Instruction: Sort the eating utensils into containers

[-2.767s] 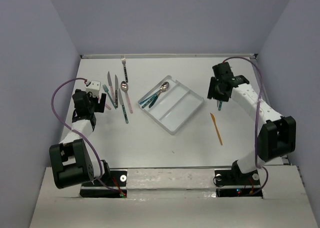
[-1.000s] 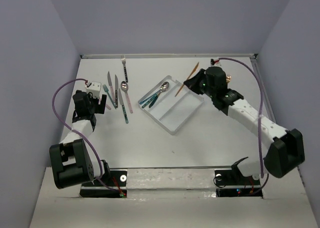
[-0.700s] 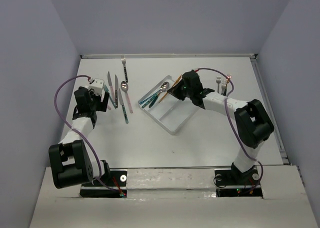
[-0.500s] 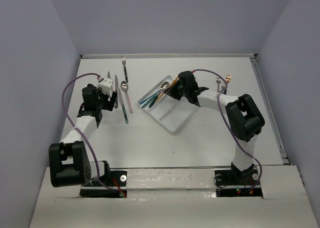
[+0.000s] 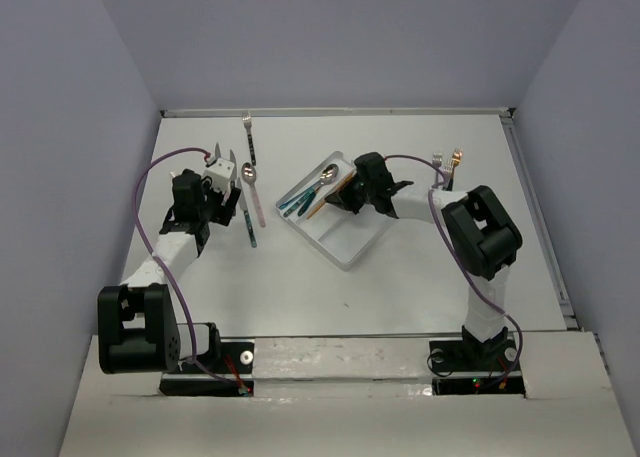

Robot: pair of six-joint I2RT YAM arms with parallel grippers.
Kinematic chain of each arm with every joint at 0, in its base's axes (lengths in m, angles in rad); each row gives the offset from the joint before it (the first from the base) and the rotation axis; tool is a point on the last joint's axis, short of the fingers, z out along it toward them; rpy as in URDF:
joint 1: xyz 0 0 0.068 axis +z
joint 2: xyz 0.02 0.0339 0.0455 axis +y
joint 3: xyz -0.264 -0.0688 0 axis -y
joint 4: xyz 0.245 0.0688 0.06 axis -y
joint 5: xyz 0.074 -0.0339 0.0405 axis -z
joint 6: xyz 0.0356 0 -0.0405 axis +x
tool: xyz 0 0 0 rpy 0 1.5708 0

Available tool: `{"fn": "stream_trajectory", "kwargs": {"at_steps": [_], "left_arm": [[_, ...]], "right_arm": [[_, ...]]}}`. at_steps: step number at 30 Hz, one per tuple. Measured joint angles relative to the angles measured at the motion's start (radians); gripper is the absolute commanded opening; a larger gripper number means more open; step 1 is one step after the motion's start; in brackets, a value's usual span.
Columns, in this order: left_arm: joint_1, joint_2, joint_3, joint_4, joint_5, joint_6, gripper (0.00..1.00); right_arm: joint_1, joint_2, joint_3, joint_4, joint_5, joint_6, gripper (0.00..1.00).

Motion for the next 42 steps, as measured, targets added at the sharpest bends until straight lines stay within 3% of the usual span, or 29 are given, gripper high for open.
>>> {"fn": "stream_trajectory", "kwargs": {"at_steps": [6,9,13,19,27,32,37,42], "left_arm": [[0.000,0.006,0.002,-0.002,0.000,0.001,0.99],[0.000,0.018,0.008,-0.002,0.000,-0.002,0.99],[-0.030,0.021,0.012,-0.004,0.000,-0.008,0.99],[-0.085,0.047,0.056,-0.025,0.003,-0.018,0.99],[-0.150,0.188,0.187,-0.050,0.003,-0.085,0.86],[-0.186,0.365,0.313,-0.085,-0.003,-0.150,0.66],[-0.195,0.521,0.426,-0.122,-0.004,-0.213,0.64],[-0.195,0.576,0.445,-0.156,0.000,-0.253,0.62]], "right_arm": [[0.000,-0.057,-0.028,-0.013,0.008,-0.004,0.00],[0.000,-0.056,-0.028,-0.016,0.001,-0.004,0.20],[0.000,-0.045,-0.026,-0.022,-0.020,-0.003,0.24],[0.000,-0.037,-0.026,-0.028,-0.026,-0.004,0.37],[0.000,-0.048,-0.024,-0.037,-0.013,-0.065,0.37],[0.000,-0.139,-0.024,-0.058,0.054,-0.171,0.37],[0.000,-0.306,-0.038,-0.061,0.158,-0.278,0.38],[0.000,-0.417,-0.066,-0.056,0.226,-0.352,0.38]]}}
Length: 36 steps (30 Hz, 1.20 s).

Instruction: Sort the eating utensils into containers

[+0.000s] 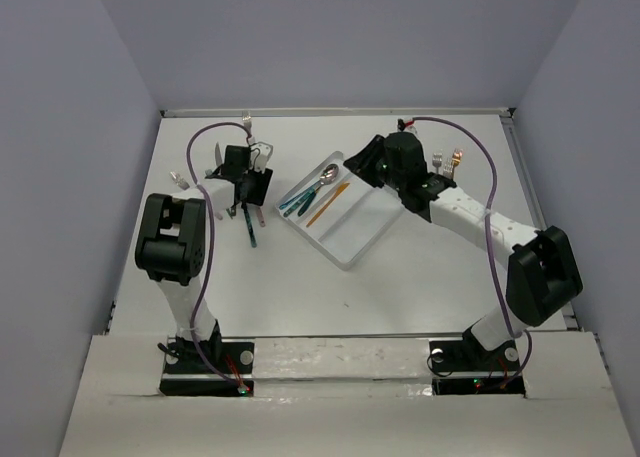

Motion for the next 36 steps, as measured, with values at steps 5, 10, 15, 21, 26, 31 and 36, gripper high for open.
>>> {"fn": "stream_trajectory", "kwargs": {"at_steps": [5,10,15,21,26,31,36], "left_arm": [[0.000,0.023,0.011,-0.013,0.006,-0.018,0.54],[0.000,0.059,0.054,-0.013,0.017,-0.028,0.49],[-0.001,0.069,0.064,-0.011,0.029,-0.035,0.40],[-0.001,0.070,0.064,-0.010,0.029,-0.042,0.29],[-0.001,0.070,0.064,-0.010,0.028,-0.052,0.15],[-0.001,0.070,0.064,-0.010,0.029,-0.054,0.00],[-0.001,0.070,0.064,-0.010,0.032,-0.056,0.00]], "right_arm": [[0.000,-0.008,-0.039,-0.003,0.032,-0.043,0.38],[0.000,-0.008,-0.066,-0.016,0.058,-0.063,0.38],[0.000,-0.009,-0.068,-0.015,0.077,-0.072,0.38],[0.000,-0.019,-0.076,-0.016,0.097,-0.085,0.38],[0.000,-0.040,-0.079,-0.016,0.109,-0.098,0.38],[0.000,-0.057,-0.080,-0.016,0.123,-0.106,0.38],[0.000,-0.063,-0.080,-0.015,0.130,-0.110,0.38]]}}
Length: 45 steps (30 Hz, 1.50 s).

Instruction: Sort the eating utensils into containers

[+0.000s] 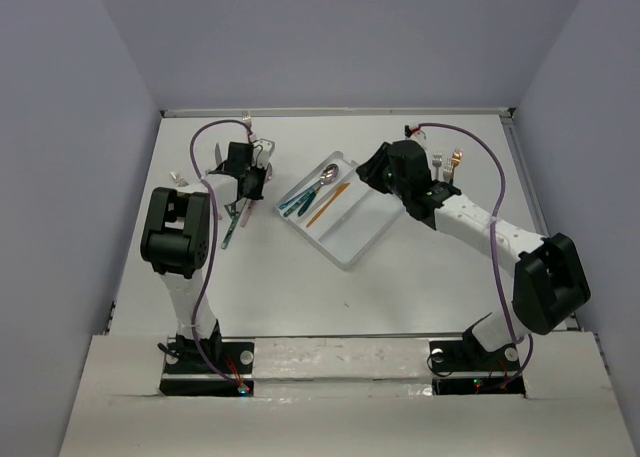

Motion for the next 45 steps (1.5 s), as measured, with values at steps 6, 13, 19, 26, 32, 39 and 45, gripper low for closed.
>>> {"fn": "stream_trajectory", "kwargs": {"at_steps": [6,13,19,26,32,39,45], "left_arm": [[0.000,-0.034,0.000,-0.035,0.016,0.000,0.00],[-0.002,-0.237,0.044,-0.072,0.068,0.024,0.00],[-0.071,-0.335,0.145,-0.051,0.146,0.052,0.00],[-0.222,-0.186,0.206,-0.066,0.181,0.103,0.00],[-0.306,-0.029,0.246,-0.114,0.183,0.169,0.00],[-0.316,0.074,0.325,-0.122,0.161,0.206,0.00],[-0.315,0.108,0.340,-0.126,0.128,0.219,0.16]], "right_arm": [[0.000,-0.008,-0.020,-0.001,0.006,-0.014,0.38],[-0.009,-0.016,-0.027,-0.001,-0.005,-0.094,0.38],[-0.087,-0.035,-0.033,-0.027,-0.060,-0.137,0.38],[-0.211,-0.131,-0.117,-0.059,-0.077,-0.151,0.38],[-0.306,-0.157,-0.132,-0.116,-0.097,-0.191,0.38],[-0.338,-0.143,-0.149,-0.164,-0.100,-0.239,0.38],[-0.362,-0.092,-0.149,-0.178,-0.105,-0.257,0.38]]}}
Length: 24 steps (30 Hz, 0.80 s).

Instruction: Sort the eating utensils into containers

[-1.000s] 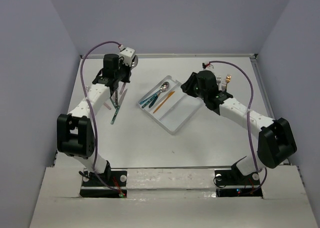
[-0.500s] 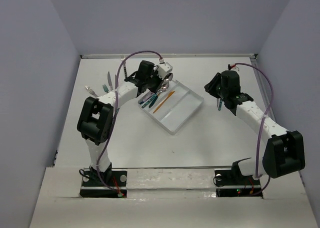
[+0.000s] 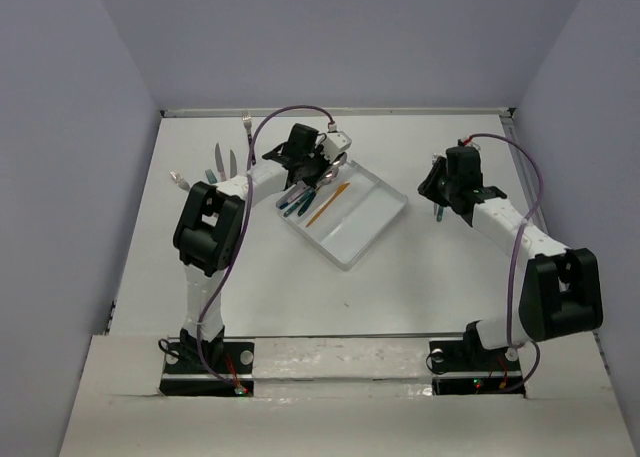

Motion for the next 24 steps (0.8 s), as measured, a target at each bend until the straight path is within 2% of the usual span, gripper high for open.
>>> {"fn": "stream_trajectory", "kwargs": {"at_steps": [3,7,19,24], "left_arm": [[0.000,0.006,0.000,-0.008,-0.018,0.002,0.35],[0.000,0.010,0.000,-0.013,-0.037,0.004,0.46],[0.005,0.002,0.014,-0.072,-0.081,0.004,0.49],[0.026,-0.064,0.035,-0.109,-0.079,-0.004,0.50]], "right_arm": [[-0.048,0.021,0.000,-0.007,-0.006,-0.007,0.39],[-0.124,0.086,0.045,-0.049,0.020,-0.049,0.40],[-0.211,0.373,0.328,-0.140,0.101,-0.166,0.39],[-0.240,0.483,0.406,-0.176,0.105,-0.203,0.39]]}}
